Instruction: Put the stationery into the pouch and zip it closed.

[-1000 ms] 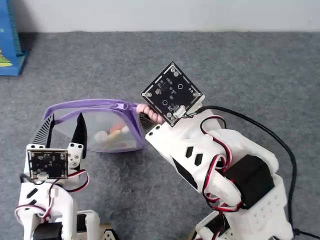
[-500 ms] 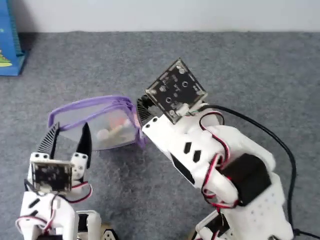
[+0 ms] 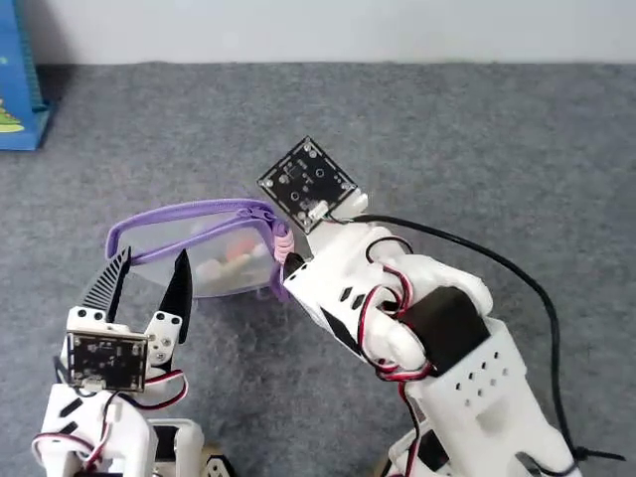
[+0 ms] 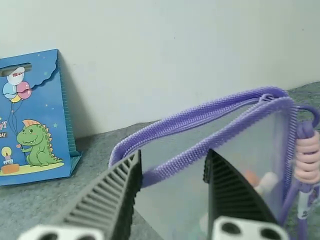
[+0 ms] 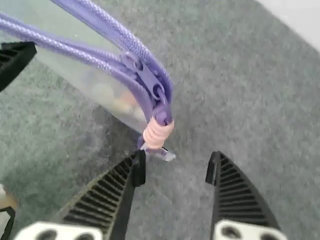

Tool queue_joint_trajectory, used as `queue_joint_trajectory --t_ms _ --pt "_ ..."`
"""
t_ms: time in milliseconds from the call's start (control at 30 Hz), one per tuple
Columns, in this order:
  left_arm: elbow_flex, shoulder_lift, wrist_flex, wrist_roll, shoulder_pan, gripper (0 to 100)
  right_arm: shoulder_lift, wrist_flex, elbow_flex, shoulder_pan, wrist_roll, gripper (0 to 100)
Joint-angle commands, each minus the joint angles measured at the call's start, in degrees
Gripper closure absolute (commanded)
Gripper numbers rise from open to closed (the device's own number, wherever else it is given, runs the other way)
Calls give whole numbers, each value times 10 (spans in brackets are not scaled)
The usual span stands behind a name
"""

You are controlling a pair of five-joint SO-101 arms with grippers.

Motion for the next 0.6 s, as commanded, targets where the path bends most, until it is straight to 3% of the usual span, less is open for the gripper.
queue_joint_trajectory --t_ms 0,567 --pt "7 4 18 -1 1 807 14 -40 23 7 -11 789" --pt "7 4 26 -1 1 807 34 -188 124 6 -55 790"
